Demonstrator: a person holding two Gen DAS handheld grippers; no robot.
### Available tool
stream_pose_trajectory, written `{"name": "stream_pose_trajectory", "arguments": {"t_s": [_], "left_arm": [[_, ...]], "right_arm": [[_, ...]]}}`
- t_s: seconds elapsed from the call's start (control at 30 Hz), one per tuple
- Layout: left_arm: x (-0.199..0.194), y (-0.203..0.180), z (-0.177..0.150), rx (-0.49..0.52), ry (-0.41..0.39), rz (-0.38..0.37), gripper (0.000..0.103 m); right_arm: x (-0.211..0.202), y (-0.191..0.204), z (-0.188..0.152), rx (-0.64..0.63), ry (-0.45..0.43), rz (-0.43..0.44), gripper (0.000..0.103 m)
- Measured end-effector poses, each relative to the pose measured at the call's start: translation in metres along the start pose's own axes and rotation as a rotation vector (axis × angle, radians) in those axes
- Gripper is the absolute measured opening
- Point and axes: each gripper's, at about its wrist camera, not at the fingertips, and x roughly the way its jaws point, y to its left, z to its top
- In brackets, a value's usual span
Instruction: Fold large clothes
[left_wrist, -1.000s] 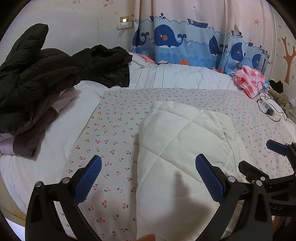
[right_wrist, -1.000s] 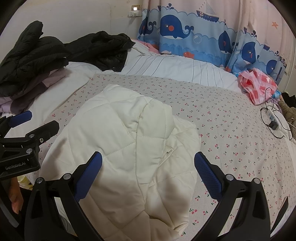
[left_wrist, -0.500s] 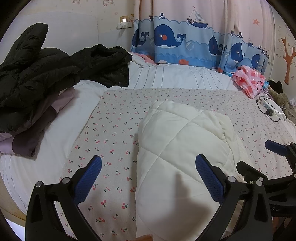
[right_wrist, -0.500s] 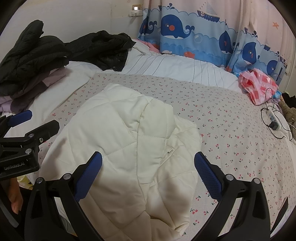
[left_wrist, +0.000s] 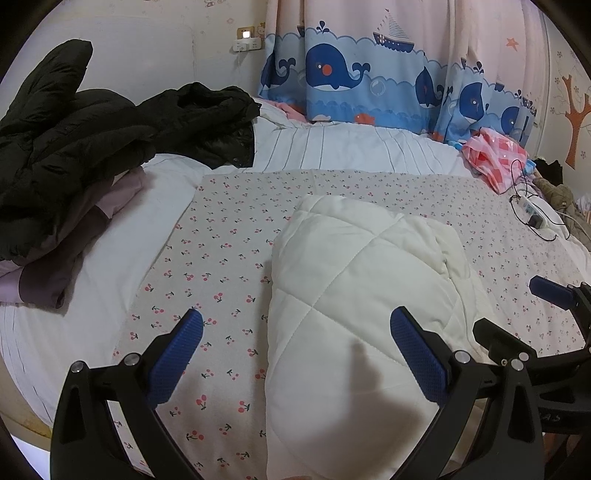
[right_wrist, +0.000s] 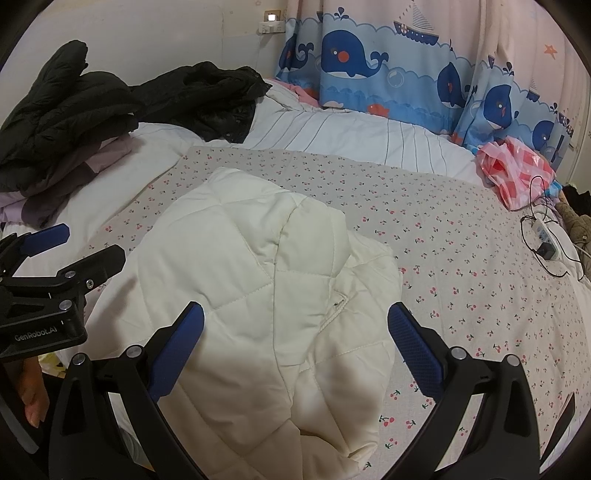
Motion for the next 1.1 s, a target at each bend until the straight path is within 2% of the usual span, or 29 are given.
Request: {"name": "stream_pose_trajectory", "arguments": {"t_s": [0.43, 0.97, 1.1], "left_arm": [[0.0013, -0.0014, -0.0004, 0.017, -0.008, 0.02, 0.097], [0.0049, -0.0007, 0.0015, 0.015, 0.013, -0.006, 0.097], [0.0065, -0.0009, 0.0029, 0.022, 0.013, 0.009, 0.097]], "right_arm": [[0.0005, 0.0012, -0.0008, -0.003, 0.0, 0.0, 0.096], [0.0011, 0.002, 0.0001, -0.003, 0.001, -0.001, 0.096], [0.0016, 0.0009, -0.0003, -0.001, 0.002, -0.001, 0.096]]}}
